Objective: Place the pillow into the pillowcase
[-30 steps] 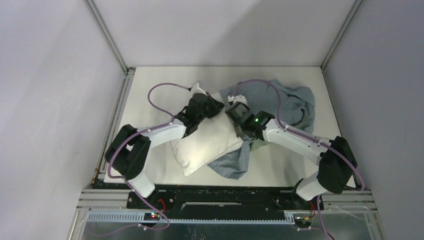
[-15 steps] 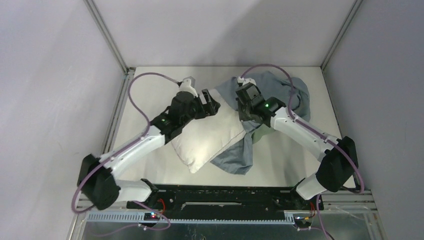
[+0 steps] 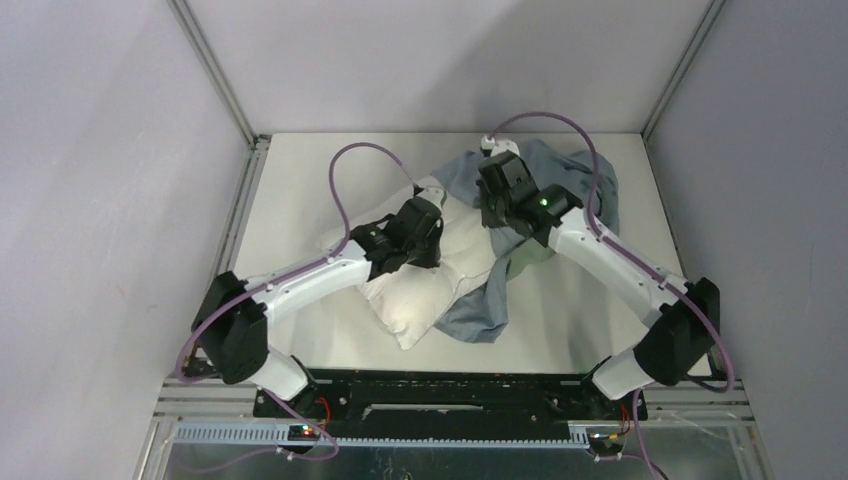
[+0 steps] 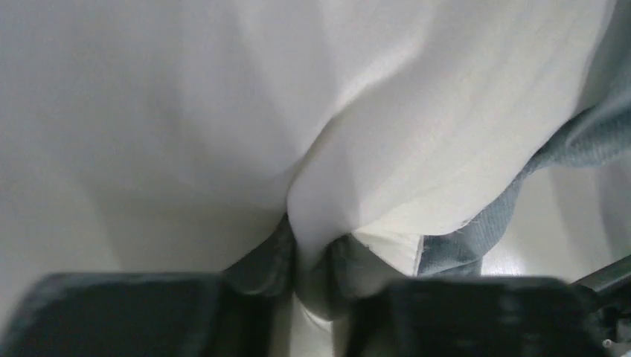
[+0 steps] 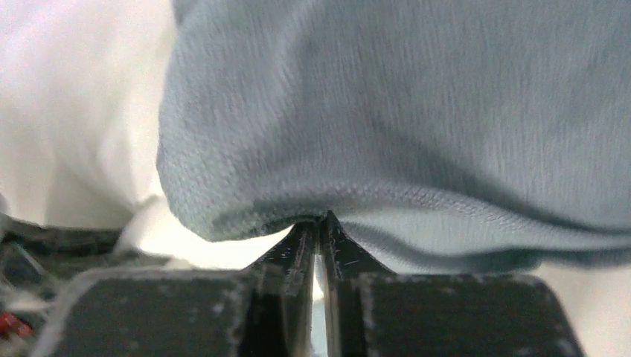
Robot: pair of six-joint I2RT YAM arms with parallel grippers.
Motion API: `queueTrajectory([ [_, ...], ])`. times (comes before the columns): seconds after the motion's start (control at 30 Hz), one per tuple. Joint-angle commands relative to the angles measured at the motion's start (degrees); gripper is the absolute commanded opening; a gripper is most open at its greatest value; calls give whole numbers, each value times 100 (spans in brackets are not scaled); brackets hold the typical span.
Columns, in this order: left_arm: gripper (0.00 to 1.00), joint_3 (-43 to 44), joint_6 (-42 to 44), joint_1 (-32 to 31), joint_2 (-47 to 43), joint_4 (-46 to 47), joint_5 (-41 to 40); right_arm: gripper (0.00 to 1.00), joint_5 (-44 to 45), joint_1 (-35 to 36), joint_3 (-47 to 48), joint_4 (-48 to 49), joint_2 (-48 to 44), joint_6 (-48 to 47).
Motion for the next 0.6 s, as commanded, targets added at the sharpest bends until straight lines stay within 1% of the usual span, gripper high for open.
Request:
queueTrajectory([
  [0.0, 5, 648, -248, 181, 444, -49, 86, 20, 440, 67, -873, -49, -978, 239],
  [0.03, 1, 691, -323, 223, 462, 0, 164, 30, 577, 95, -1150, -66, -1200, 309],
  [0.1, 0, 734, -423, 264, 455, 67, 259, 48, 714, 118, -1730, -72, -1610, 503],
  [0.13, 0, 737, -458, 276, 454, 114, 311, 55, 711, 112, -2012, -56, -1771, 612],
  [0.2, 0, 750, -538, 306, 483, 139, 414, 62, 710, 108, -2438, 38, -2042, 802],
  [0.3, 0, 707, -659, 328, 499, 215, 481, 66, 583, 40, -2851, 251, -2164, 931],
  [0.4, 0, 698, -704, 338, 479, 263, 507, 70, 596, -23, -2926, 346, -1995, 991],
  [0.47, 0, 703, -720, 345, 455, 286, 505, 71, 538, -117, -2931, 516, -1828, 934],
  [0.5, 0, 715, -734, 348, 436, 292, 487, 71, 563, -155, -2925, 593, -1745, 875],
  [0.53, 0, 732, -746, 358, 416, 297, 473, 68, 613, -189, -2873, 616, -1634, 835],
  [0.57, 0, 751, -765, 360, 395, 311, 463, 59, 612, -237, -2770, 614, -1556, 790],
])
